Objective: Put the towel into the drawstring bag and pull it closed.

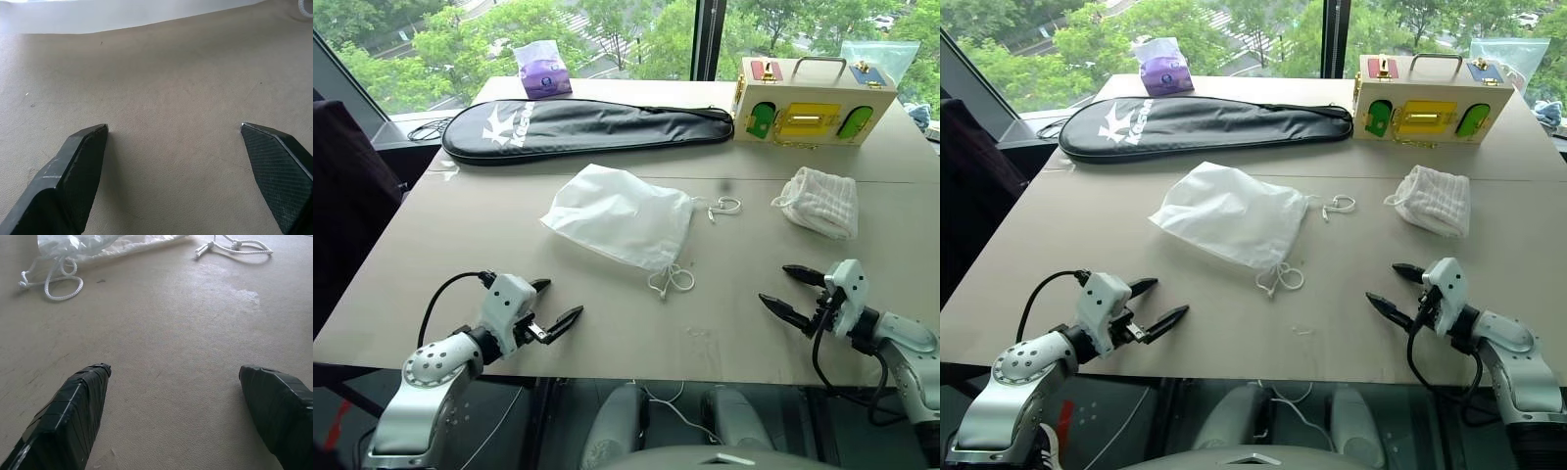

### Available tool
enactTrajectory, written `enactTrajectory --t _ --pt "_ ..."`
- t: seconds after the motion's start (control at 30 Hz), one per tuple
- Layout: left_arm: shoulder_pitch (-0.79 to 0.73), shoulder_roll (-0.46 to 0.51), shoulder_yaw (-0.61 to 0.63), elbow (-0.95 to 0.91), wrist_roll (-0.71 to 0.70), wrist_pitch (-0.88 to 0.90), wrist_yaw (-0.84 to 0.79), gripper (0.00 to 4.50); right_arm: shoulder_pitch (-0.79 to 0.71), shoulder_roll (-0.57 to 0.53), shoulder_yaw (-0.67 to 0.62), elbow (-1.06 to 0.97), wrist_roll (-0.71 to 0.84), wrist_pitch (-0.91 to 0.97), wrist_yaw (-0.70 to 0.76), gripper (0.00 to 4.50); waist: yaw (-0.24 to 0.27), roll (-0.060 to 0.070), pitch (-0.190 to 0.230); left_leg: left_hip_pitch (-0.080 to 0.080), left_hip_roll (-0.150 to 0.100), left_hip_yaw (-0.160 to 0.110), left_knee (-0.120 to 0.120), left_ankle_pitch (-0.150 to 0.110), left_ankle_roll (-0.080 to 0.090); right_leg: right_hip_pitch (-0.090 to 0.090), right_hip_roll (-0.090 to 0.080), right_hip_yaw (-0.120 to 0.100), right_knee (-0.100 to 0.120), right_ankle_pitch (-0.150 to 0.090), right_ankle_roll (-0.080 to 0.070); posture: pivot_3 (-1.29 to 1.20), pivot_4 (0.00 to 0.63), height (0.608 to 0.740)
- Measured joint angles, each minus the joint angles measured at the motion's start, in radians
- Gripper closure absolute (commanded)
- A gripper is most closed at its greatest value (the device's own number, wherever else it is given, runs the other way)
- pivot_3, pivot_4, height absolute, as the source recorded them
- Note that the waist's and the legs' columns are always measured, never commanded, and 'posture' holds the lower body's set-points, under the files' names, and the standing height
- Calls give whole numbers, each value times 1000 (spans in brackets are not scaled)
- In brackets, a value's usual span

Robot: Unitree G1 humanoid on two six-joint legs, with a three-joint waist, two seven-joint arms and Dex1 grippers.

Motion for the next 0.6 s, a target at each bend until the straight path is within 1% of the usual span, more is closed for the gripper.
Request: enactTrajectory --t 0.1,0.17,0.2,0.6 --pt "-17 -9 -2 1 -1 0 0 22 1 0 -1 2 0 -11 3 0 0 0 0 0 0 0 0 0 0 0 0 0 0 0 0 0 150 740" --pt "-36 -44 -18 1 -2 8 5 22 0 0 -1 6 -6 -47 7 0 5 0 0 0 0 0 1 0 0 0 0 -1 0 0 1 0 150 740" --pt "-41 -49 -24 1 -2 8 6 22 0 0 -1 7 -7 -55 9 0 5 -1 0 0 0 0 1 0 0 1 0 -1 0 2 3 0 150 740" --pt "-59 -51 -42 2 -26 13 -32 22 -1 -1 -1 25 -16 -100 10 0 3 -1 0 0 0 0 1 0 0 1 1 -1 0 2 3 0 150 740"
